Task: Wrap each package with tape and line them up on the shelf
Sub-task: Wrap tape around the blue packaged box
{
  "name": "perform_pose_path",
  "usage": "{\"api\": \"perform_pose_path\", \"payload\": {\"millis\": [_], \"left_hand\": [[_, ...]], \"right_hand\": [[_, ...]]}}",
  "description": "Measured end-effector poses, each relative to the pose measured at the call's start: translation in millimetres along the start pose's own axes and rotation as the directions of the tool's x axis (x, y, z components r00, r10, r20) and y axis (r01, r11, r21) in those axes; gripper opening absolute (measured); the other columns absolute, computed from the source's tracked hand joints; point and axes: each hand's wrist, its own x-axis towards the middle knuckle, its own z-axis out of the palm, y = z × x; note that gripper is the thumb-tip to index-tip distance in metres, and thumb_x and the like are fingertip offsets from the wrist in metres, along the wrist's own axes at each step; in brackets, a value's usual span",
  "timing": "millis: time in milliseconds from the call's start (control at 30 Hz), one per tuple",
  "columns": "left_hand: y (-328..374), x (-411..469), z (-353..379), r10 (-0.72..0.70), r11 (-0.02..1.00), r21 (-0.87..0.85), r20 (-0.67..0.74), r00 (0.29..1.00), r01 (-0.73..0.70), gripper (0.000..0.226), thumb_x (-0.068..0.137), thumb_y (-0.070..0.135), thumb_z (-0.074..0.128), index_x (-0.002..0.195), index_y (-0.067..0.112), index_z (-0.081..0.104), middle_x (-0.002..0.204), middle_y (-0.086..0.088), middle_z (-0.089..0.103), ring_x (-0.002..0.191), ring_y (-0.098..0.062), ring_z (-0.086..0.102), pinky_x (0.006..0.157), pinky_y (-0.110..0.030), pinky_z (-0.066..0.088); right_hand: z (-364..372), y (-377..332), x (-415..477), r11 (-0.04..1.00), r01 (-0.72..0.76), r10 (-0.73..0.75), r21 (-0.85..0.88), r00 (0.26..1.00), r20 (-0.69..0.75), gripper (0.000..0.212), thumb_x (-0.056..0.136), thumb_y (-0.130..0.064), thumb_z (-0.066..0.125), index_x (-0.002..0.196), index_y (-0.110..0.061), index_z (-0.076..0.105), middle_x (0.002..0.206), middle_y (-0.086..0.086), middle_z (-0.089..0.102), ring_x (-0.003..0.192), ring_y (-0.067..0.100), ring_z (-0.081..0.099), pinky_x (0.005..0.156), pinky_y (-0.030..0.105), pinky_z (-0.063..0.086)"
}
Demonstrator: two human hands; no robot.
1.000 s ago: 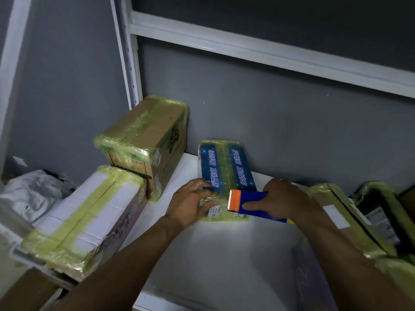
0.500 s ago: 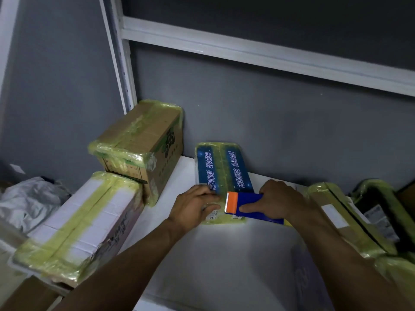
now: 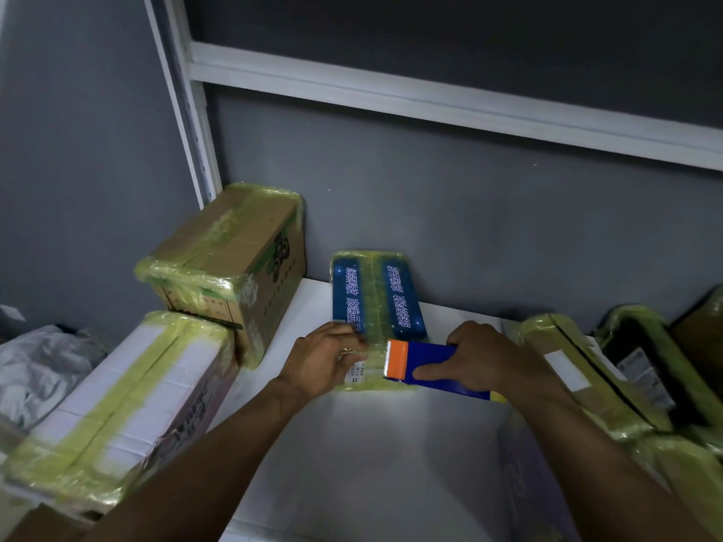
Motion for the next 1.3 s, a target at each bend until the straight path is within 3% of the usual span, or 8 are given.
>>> {"api": "perform_pose_path", "payload": {"millis": [333, 500, 600, 767, 867, 1033, 1167, 1300], "left_hand": [[13, -17, -11, 0.093, 0.996, -0.015, 0.061, 0.994, -0.092, 0.032, 0.096, 0.035, 0.069, 0.127, 0.029, 0.069, 0.131, 0.012, 0.066, 0.123, -0.011, 0.058, 0.097, -0.027, 0.051], [22, -36, -7, 0.119, 0.991, 0.041, 0.109, 0.987, -0.124, 0.063, 0.094, 0.028, 0.072, 0.15, 0.035, 0.046, 0.134, 0.002, 0.058, 0.124, -0.016, 0.052, 0.092, -0.03, 0.055], [24, -38, -5, 0.143, 0.988, 0.045, 0.096, 0.985, -0.148, 0.06, 0.091, 0.03, 0.075, 0.144, 0.043, 0.052, 0.13, 0.007, 0.055, 0.124, -0.011, 0.047, 0.088, -0.018, 0.047], [37, -29, -5, 0.132, 0.989, 0.071, -0.06, 0.989, -0.128, 0.037, 0.086, 0.052, 0.074, 0.118, 0.033, 0.074, 0.108, 0.01, 0.063, 0.104, -0.013, 0.057, 0.084, -0.025, 0.051], [43, -21, 0, 0.17, 0.985, 0.046, -0.072, 0.983, -0.167, 0.021, 0.092, 0.04, 0.072, 0.103, 0.023, 0.077, 0.115, 0.006, 0.067, 0.107, -0.016, 0.06, 0.089, -0.026, 0.049], [45, -28, 11, 0.138, 0.99, -0.016, -0.057, 0.989, -0.139, 0.019, 0.099, 0.022, 0.064, 0.112, 0.013, 0.075, 0.113, -0.004, 0.072, 0.103, -0.025, 0.067, 0.089, -0.038, 0.056], [42, -28, 14, 0.232, 0.973, -0.002, -0.052, 0.971, -0.232, 0.044, 0.082, 0.012, 0.082, 0.125, 0.015, 0.072, 0.115, -0.005, 0.072, 0.102, -0.027, 0.069, 0.085, -0.039, 0.056], [34, -24, 7, 0.248, 0.968, -0.023, -0.029, 0.968, -0.248, 0.045, 0.082, 0.013, 0.082, 0.126, 0.018, 0.072, 0.119, -0.002, 0.072, 0.104, -0.025, 0.068, 0.085, -0.04, 0.058]], "right_hand": [[-9, 13, -16, 1.0, 0.015, -0.016, -0.028, 1.0, -0.015, 0.064, 0.055, -0.086, 0.078, 0.073, -0.028, 0.057, 0.07, -0.01, 0.062, 0.065, 0.005, 0.062, 0.052, 0.019, 0.039], [-1, 9, -18, 0.997, 0.015, -0.013, -0.074, 0.999, 0.033, 0.067, 0.053, -0.091, 0.073, 0.076, -0.032, 0.053, 0.074, -0.013, 0.059, 0.067, 0.003, 0.06, 0.051, 0.019, 0.037], [0, 7, -15, 0.998, 0.013, -0.01, -0.065, 0.999, 0.046, 0.066, 0.055, -0.09, 0.074, 0.076, -0.032, 0.053, 0.072, -0.013, 0.059, 0.067, 0.003, 0.06, 0.052, 0.019, 0.037], [3, 8, -15, 0.999, 0.008, -0.006, -0.049, 0.999, 0.048, 0.066, 0.054, -0.09, 0.074, 0.077, -0.031, 0.056, 0.072, -0.013, 0.06, 0.065, 0.003, 0.061, 0.051, 0.018, 0.037], [6, 10, -14, 1.0, -0.007, 0.008, -0.027, 0.999, 0.042, 0.067, 0.053, -0.09, 0.074, 0.076, -0.03, 0.057, 0.071, -0.011, 0.061, 0.065, 0.004, 0.062, 0.052, 0.019, 0.039], [15, 14, -17, 1.0, -0.026, 0.026, 0.009, 0.999, 0.02, 0.069, 0.053, -0.092, 0.072, 0.079, -0.03, 0.06, 0.072, -0.011, 0.064, 0.063, 0.005, 0.064, 0.05, 0.018, 0.04], [19, 16, -22, 0.999, -0.036, 0.036, 0.026, 0.999, -0.004, 0.066, 0.056, -0.092, 0.07, 0.079, -0.033, 0.054, 0.072, -0.014, 0.061, 0.063, 0.004, 0.062, 0.049, 0.015, 0.039], [22, 15, -25, 0.998, -0.018, 0.019, 0.065, 1.0, -0.013, 0.063, 0.059, -0.089, 0.072, 0.079, -0.033, 0.052, 0.075, -0.015, 0.06, 0.068, 0.004, 0.063, 0.053, 0.016, 0.041]]}}
